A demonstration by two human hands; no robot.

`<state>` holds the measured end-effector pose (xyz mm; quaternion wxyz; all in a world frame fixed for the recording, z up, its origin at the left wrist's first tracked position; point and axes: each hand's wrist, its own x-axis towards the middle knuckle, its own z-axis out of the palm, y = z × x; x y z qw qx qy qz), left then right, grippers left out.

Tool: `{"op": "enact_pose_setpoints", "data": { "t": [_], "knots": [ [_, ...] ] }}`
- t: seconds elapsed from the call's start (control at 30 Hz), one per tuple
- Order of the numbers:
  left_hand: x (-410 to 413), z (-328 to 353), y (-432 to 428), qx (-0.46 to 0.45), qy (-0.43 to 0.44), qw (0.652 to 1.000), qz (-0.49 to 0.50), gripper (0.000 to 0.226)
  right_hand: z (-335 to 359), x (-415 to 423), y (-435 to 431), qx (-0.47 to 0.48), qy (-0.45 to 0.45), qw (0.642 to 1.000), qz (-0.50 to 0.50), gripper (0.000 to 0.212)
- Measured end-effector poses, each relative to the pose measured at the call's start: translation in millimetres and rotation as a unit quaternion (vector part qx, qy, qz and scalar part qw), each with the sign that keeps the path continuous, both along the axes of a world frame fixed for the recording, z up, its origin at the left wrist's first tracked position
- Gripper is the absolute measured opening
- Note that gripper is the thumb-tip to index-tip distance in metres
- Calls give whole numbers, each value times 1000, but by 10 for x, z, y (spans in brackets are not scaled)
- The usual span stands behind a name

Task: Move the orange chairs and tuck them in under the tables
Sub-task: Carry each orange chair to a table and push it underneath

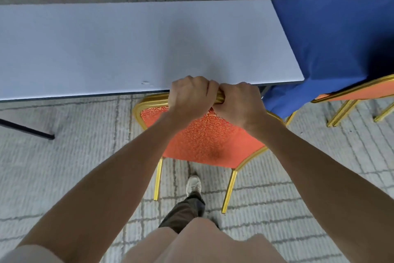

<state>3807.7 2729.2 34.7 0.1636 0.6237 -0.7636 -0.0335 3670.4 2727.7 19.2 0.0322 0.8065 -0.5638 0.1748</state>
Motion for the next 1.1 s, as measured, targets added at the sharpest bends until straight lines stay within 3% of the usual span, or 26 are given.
{"op": "enact_pose_setpoints", "data": {
  "t": [0.17, 0.3, 0.57, 0.67, 0.8, 0.97, 1.1],
  "knots": [
    [-51, 148, -517, -8, 22, 1000, -17, 40, 129, -123, -603, 8, 23, 999, 24, 33],
    [-97, 172, -788, -20, 20, 1000, 8, 45, 233, -177, -913, -23, 11, 998, 59, 42],
    [-194, 66, -846, -119, 34, 992, 20, 38, 195, -320, -1064, -51, 21, 994, 96, 27],
    [-374, -30, -773, -119, 83, 988, 46, 41, 63, -505, -1050, -42, 16, 991, 125, 21],
    [-624, -280, -568, -73, 84, 993, 35, 38, -148, -733, -919, 9, 35, 987, 154, 22],
    [-1119, -658, -355, -56, -56, 997, -9, 43, -342, -1247, -591, 78, 19, 986, 149, 28],
    [-1298, -618, -233, 7, -18, 998, 52, 59, -301, -1403, -559, 158, 10, 970, 185, 30]
  ]
}}
